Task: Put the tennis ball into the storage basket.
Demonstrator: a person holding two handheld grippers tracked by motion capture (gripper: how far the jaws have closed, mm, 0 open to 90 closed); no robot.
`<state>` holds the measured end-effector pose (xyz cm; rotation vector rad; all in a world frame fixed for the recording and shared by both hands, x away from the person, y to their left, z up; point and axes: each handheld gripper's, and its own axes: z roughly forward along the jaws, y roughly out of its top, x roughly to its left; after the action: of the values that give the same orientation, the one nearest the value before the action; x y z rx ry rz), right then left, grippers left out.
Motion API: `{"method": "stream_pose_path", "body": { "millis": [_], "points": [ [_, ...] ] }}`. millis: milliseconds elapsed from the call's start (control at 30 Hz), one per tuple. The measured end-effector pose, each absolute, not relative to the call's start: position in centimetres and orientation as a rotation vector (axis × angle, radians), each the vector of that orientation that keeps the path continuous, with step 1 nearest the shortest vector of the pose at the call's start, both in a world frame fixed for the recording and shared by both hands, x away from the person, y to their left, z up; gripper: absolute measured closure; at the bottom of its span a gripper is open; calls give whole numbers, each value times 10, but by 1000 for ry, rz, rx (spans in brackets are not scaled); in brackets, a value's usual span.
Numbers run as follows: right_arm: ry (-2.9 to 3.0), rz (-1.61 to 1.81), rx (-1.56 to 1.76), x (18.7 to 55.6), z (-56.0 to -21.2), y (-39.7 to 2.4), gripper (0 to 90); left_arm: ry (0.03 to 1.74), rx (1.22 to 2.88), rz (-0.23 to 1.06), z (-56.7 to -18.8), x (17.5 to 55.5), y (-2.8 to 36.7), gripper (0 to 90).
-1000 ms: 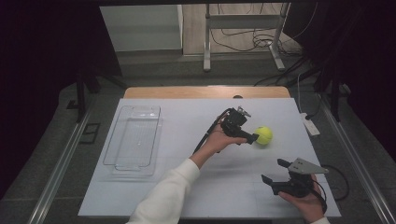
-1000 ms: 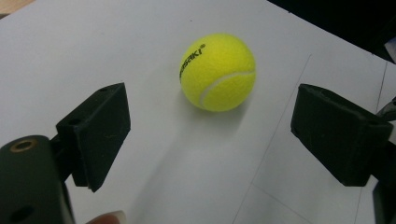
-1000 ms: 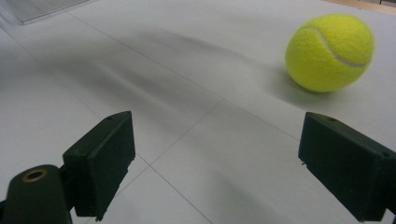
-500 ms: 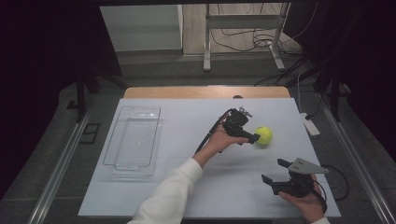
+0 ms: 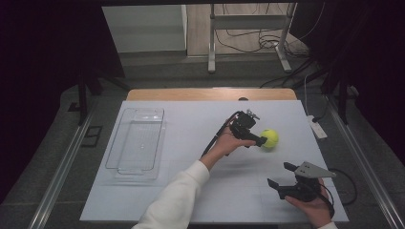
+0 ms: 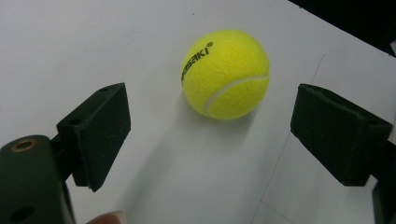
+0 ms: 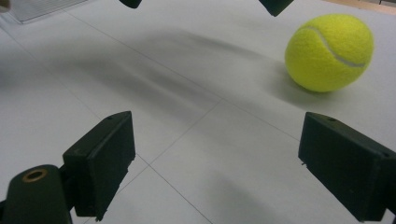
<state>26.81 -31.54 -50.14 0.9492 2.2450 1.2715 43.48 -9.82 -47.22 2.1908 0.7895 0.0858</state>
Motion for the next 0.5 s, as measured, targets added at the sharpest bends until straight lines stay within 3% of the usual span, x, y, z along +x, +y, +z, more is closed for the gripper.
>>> {"method": "stream_pose_path", "body": {
  "millis": [500],
  "points": [
    [2246,1269,950,269,-501,-315,112,777,2206,67,-479,439,-112,130]
  ]
}}
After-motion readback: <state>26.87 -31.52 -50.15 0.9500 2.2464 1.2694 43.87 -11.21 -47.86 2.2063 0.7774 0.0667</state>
